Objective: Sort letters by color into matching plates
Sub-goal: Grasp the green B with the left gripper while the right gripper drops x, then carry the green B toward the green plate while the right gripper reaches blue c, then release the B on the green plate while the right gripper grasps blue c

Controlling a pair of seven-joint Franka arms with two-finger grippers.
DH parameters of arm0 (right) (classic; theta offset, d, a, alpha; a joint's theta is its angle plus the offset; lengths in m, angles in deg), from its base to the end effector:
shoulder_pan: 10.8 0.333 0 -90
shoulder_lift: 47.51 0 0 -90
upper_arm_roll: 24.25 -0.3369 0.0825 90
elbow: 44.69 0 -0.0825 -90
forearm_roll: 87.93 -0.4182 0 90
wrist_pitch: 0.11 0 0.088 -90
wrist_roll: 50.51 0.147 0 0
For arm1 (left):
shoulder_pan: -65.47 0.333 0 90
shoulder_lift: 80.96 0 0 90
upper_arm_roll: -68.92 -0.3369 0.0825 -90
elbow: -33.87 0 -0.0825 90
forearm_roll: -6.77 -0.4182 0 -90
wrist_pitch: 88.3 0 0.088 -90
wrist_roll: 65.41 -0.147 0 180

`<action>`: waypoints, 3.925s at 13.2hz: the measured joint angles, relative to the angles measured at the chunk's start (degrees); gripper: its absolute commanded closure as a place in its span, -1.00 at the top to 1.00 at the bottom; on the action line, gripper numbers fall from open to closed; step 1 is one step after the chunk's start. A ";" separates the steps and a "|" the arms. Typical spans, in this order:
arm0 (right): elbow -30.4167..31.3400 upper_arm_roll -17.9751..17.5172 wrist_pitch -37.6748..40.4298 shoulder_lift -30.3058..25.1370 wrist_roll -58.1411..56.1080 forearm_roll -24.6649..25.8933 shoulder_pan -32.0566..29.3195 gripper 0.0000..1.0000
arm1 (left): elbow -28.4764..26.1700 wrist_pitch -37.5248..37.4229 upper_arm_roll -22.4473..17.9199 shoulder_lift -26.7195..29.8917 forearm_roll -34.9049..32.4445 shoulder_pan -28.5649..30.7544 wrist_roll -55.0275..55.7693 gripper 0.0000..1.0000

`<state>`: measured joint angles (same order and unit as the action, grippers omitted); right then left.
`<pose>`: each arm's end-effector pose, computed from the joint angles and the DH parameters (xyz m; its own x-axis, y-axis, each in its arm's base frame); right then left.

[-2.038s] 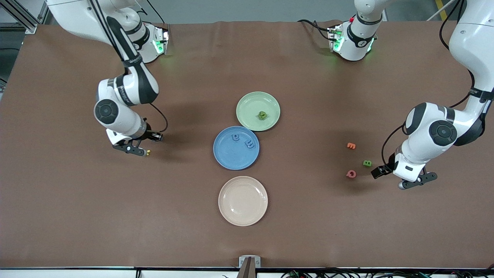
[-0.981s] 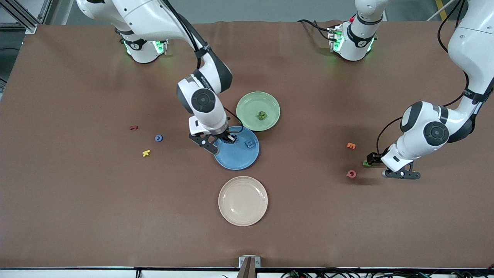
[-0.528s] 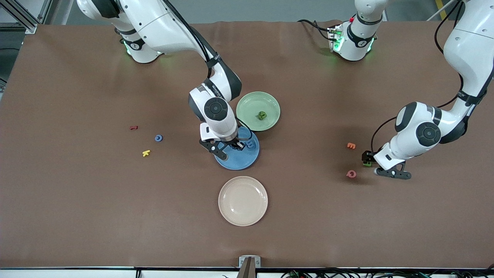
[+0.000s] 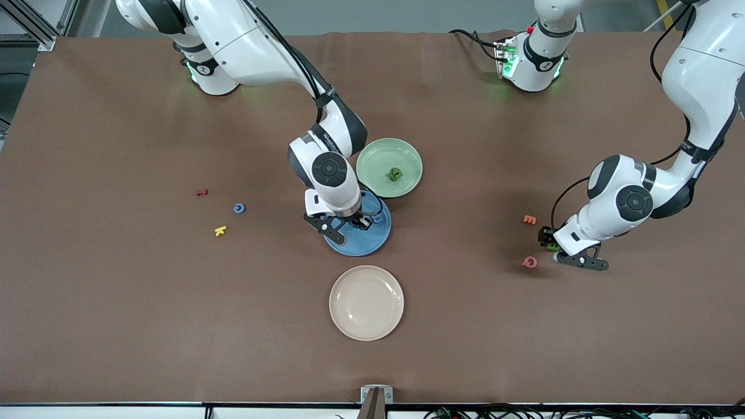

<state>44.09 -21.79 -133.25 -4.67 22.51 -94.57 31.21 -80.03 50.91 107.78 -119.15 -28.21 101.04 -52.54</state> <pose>0.5718 0.4840 0.1637 0.7955 -0.6041 -0.0474 -0.6058 -0.7945 -0.0415 0.6304 -0.0289 0.1368 0.9779 -0.2091 -0.0063 -0.2089 -0.9778 0.0167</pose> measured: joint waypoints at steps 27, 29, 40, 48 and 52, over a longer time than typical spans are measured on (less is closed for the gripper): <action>-1.87 1.78 15.78 -5.38 -24.16 0.09 -9.38 1.00 | 1.53 -6.11 8.40 0.27 -1.90 0.96 8.58 -0.99; 2.05 1.86 15.93 -8.68 -32.94 0.07 -11.46 1.00 | 1.50 -8.97 12.65 0.63 -1.88 0.51 14.11 -0.99; 28.48 2.06 -1.64 -20.78 -48.45 2.84 -22.10 1.00 | 0.94 -13.36 18.88 0.48 -1.72 -19.41 54.16 -0.99; 38.19 2.05 -10.66 -22.06 -51.99 3.42 -25.24 0.20 | 0.94 -13.04 18.08 -1.29 -1.71 -30.71 76.15 -0.99; 42.74 1.82 -14.88 -22.38 -52.00 3.42 -25.26 0.20 | 1.01 -9.60 13.39 -1.67 -1.71 -35.90 80.54 -0.99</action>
<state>86.84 -19.97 -148.13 -27.05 -29.48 -91.16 5.95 -79.02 41.31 121.17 -120.82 -29.92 65.14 28.00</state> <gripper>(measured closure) 0.401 0.648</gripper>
